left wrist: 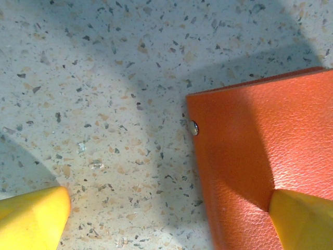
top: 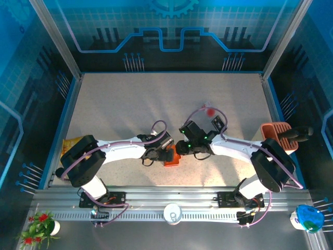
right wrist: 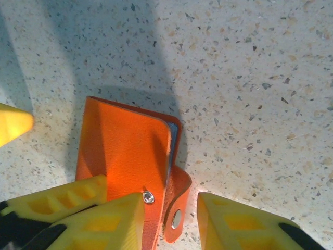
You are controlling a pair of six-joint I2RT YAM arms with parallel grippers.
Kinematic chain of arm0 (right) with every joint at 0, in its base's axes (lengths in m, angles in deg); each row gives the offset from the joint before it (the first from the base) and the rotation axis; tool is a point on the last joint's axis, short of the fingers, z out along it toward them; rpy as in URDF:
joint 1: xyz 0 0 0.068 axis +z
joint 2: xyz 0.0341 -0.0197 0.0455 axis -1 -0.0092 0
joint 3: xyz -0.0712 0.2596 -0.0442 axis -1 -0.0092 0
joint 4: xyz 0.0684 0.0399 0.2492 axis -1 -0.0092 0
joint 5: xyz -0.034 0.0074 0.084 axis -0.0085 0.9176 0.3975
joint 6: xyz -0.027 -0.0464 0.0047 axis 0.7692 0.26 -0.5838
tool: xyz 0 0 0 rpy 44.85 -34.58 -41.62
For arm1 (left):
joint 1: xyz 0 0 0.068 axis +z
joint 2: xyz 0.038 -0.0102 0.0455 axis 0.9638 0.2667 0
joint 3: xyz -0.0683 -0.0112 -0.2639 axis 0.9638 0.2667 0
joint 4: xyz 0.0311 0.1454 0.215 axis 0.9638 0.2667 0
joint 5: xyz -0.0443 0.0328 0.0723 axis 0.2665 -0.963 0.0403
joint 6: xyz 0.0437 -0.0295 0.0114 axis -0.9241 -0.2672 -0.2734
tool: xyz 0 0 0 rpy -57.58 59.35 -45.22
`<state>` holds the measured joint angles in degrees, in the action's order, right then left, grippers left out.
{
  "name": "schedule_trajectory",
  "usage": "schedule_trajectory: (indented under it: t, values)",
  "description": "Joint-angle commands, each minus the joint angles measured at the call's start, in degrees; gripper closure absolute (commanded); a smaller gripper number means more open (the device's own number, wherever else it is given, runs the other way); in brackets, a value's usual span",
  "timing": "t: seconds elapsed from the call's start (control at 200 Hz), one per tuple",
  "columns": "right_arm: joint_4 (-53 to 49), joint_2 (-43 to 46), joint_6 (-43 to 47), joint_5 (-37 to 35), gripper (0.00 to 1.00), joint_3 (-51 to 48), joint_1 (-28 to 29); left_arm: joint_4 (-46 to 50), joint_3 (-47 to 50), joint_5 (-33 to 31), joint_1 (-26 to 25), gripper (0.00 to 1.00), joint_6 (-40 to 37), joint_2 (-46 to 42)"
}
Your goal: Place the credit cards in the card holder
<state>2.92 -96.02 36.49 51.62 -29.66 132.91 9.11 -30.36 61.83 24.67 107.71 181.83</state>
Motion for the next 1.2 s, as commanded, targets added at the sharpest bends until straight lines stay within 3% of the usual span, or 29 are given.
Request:
schedule_trajectory:
  t: [0.0, 0.31, 0.4, 0.62, 0.77, 1.196]
  values:
    - [-2.0, -1.6, 1.2, 0.5, 0.70, 1.4, 0.3, 3.4, 2.7, -1.5, -0.4, 0.01, 0.3, 1.9]
    - [-2.0, -2.8, 1.4, 0.1, 0.95, 1.3, 0.2, 2.9, 2.9, -1.4, -0.4, 0.01, 0.3, 2.0]
    - [-2.0, -2.1, 1.3, 0.2, 0.98, 1.2, 0.1, 2.8, 3.1, -1.4, -0.4, 0.01, 0.2, 2.0]
    - [-2.3, -0.4, 1.2, 0.8, 0.98, 1.4, -0.2, 2.4, 3.2, -1.2, -0.4, 0.01, 0.2, 1.9]
    - [-2.4, -0.4, 1.2, 0.9, 0.87, 1.6, -0.5, 2.3, 3.3, -1.2, -0.4, 0.01, 0.1, 2.0]
    - [-2.0, -0.6, 0.9, 0.8, 0.80, 1.1, -0.8, 2.1, 3.7, -1.2, -0.5, 0.01, 0.3, 2.0]
